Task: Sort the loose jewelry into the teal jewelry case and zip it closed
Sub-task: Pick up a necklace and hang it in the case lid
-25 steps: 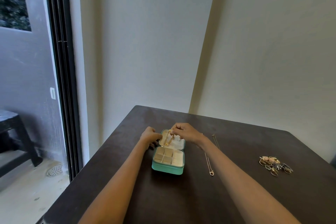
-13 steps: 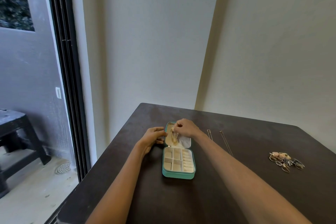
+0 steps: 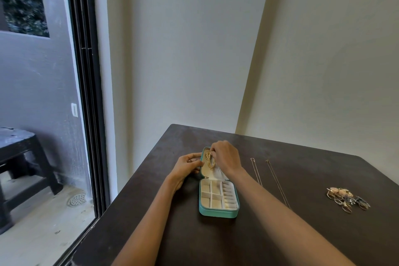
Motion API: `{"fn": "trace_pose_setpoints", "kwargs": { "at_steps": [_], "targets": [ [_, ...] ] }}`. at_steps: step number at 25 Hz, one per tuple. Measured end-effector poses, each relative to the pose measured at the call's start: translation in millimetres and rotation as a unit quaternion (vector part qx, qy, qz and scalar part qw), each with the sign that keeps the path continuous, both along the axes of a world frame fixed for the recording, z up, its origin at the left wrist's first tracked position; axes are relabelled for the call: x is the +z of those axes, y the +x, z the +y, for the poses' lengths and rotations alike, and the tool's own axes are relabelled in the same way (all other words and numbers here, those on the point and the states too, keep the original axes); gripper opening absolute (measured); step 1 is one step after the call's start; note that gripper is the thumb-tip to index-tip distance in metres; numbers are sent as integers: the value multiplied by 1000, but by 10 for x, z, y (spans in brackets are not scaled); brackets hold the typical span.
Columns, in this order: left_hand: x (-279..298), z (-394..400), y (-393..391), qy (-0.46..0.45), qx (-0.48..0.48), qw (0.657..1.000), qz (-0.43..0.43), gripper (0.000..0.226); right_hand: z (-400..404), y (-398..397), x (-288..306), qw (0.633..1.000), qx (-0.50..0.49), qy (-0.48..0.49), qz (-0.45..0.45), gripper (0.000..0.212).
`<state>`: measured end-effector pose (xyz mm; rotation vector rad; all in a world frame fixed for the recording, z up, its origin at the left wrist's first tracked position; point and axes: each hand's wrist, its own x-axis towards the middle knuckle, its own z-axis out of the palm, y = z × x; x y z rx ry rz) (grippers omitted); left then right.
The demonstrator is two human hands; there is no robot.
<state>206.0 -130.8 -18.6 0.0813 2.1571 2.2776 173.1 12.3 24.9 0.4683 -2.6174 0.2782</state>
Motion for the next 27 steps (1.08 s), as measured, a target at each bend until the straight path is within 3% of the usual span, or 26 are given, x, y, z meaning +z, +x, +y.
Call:
{"fn": "trace_pose_setpoints", "kwargs": {
  "at_steps": [12, 14, 22, 27],
  "targets": [
    [-53, 7, 52, 31, 9, 999, 43, 30, 79, 74, 25, 990, 42, 80, 111, 8],
    [-55, 10, 58, 31, 8, 999, 44, 31, 86, 88, -5, 986, 42, 92, 134, 14],
    [-24, 43, 84, 16, -2, 999, 47, 30, 5, 120, 63, 984, 61, 72, 151, 21],
    [-40, 34, 78, 11, 1, 999, 48, 30, 103, 82, 5, 987, 78, 38, 138, 14]
  ]
}}
